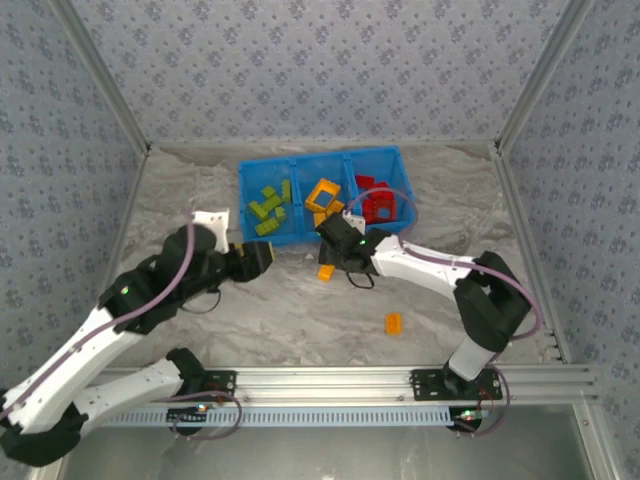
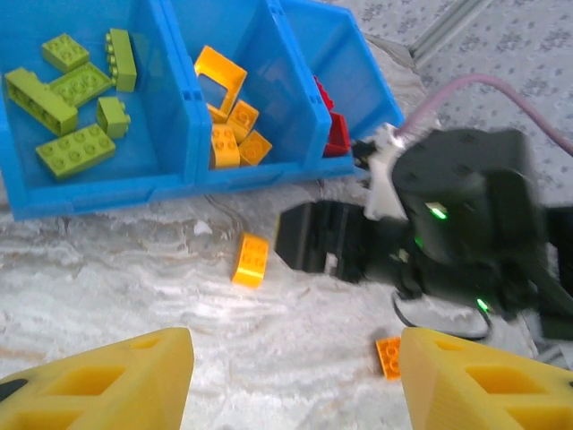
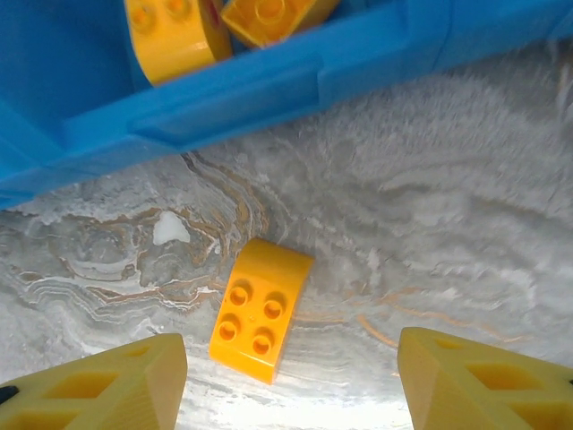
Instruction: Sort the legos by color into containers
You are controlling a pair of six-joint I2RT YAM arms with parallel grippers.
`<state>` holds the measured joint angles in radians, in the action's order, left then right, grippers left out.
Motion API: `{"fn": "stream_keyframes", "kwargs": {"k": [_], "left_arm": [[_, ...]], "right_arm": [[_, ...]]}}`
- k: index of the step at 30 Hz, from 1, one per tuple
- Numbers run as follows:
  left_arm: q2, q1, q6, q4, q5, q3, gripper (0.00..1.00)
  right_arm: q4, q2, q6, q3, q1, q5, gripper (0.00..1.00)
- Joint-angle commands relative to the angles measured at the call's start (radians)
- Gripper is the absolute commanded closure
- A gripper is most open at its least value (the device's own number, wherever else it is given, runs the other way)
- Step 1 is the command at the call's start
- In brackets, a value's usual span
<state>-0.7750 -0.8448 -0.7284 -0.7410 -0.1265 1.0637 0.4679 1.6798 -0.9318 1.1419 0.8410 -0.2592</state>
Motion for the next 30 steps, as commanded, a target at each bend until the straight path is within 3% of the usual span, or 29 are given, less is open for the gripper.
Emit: {"fn": "stream_keyframes", "kwargs": {"k": [1,6,16,24,30], "left_arm": [[0.09,-0.027,-0.033,-0.114,0.02,-0.044,0.37],[0.196,-0.028,-0.05,-0.137,0.015,-0.094,0.35],[0.204,-0.028,-0.047,-0.108,0.036,-0.1,0.35],[0.203,-0.028,-0.044,-0.107,0.062,-0.096,0.34],[0.201,-0.028,-0.047,-0.116,0.062,-0.088,0.35]], "right_arm": [[0.059,0.071,-0.157,0.042,0.012,0.016,0.33],[0.065,0.171,-0.227,0.125,0.023,-0.023,0.32],[0.266,0.328,-0.367,0.27,0.042,-0.043,0.38],[0.252,0.38,-0.396,0.285,0.047,-0.048,0.5],[0.217,0.38,-0.395,0.274,0.047,-0.053,0.66]]}}
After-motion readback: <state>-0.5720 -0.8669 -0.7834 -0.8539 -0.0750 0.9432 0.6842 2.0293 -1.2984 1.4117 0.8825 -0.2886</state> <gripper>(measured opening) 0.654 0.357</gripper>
